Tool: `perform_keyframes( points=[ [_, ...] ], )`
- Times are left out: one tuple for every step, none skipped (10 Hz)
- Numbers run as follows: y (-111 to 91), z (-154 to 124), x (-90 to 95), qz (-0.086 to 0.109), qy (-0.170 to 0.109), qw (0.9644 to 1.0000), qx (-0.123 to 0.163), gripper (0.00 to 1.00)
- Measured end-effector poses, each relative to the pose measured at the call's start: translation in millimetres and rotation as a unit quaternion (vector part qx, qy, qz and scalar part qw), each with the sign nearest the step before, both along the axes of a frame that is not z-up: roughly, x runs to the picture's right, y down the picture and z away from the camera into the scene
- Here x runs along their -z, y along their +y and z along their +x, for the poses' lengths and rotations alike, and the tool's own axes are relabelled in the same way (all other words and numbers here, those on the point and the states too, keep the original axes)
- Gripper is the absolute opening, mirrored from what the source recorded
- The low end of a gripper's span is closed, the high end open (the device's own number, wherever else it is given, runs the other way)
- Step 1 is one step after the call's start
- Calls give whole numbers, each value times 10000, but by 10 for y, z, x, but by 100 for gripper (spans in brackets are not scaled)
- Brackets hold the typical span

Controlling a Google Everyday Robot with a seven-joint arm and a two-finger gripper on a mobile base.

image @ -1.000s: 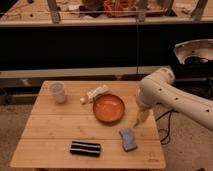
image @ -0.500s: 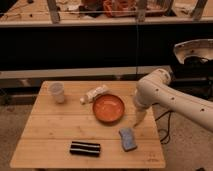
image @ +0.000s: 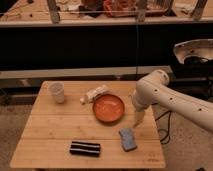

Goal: Push the ceramic bowl across the table

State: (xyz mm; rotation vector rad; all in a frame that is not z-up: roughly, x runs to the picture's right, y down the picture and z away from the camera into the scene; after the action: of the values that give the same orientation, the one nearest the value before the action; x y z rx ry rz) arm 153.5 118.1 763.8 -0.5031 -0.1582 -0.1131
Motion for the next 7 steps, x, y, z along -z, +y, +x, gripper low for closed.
perform_keyframes(
  points=[
    [4,-13,-15,-3,-19,10000,4,80],
    [8,-33,-36,-8,-46,10000,11,80],
    [11,-51,-52,-9,-72,10000,18,80],
    [20,-55,-72,-14,-93,10000,14,79],
    [29,-56,-90,-20,-108,9999,7,74],
    [34,-63,-106,-23,-129,9999,1,67],
    [41,-76,-124,-27,-154,9999,-2,65]
  ],
)
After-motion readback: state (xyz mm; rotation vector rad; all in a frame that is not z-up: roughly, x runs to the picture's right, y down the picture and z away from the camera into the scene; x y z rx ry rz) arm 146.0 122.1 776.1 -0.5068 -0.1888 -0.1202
